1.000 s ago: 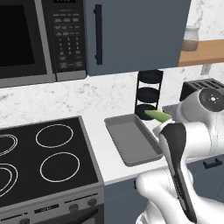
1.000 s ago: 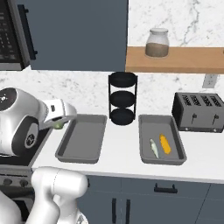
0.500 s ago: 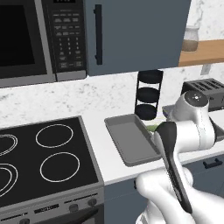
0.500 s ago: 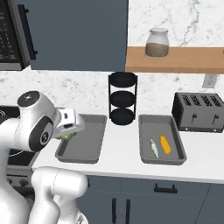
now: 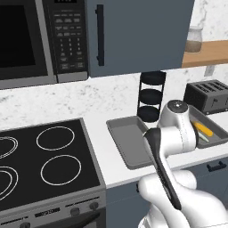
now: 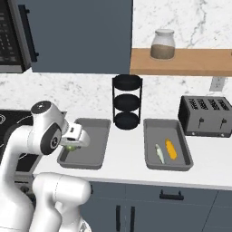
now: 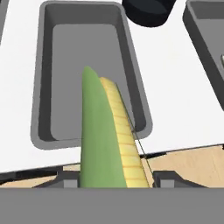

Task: Place one corn and one fish in each tupperware on the nearby counter, to pack two identical lunches.

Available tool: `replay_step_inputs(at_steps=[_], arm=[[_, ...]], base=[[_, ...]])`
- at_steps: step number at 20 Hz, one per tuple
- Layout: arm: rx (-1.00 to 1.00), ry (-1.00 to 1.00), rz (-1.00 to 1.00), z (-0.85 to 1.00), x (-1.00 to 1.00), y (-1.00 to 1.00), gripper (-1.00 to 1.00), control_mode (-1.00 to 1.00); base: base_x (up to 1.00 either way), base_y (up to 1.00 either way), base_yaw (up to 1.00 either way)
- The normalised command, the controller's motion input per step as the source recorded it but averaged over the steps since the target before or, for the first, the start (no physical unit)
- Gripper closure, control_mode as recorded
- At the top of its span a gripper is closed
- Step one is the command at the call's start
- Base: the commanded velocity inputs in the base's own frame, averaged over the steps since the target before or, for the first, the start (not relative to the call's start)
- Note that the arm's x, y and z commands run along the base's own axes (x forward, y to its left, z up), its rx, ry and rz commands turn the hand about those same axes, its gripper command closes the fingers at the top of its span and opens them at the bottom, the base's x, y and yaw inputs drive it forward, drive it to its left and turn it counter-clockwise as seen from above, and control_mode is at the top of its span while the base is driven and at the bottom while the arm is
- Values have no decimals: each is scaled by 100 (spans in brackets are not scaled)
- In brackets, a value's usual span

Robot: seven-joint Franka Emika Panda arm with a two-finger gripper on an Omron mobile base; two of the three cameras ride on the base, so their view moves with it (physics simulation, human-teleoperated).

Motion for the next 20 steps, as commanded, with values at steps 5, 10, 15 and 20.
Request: replay_step_inputs(at_steps=[5,10,15,20], arm=[[8,0,-11,-13,49,-1,100,-100],[0,3,0,-13,49,0,100,-100],[0,2,0,-32,36,0,100,-100],[0,1,0,-35,26,0,100,-100]], base=[[0,0,0],[0,0,0],[0,0,0],[0,0,0]])
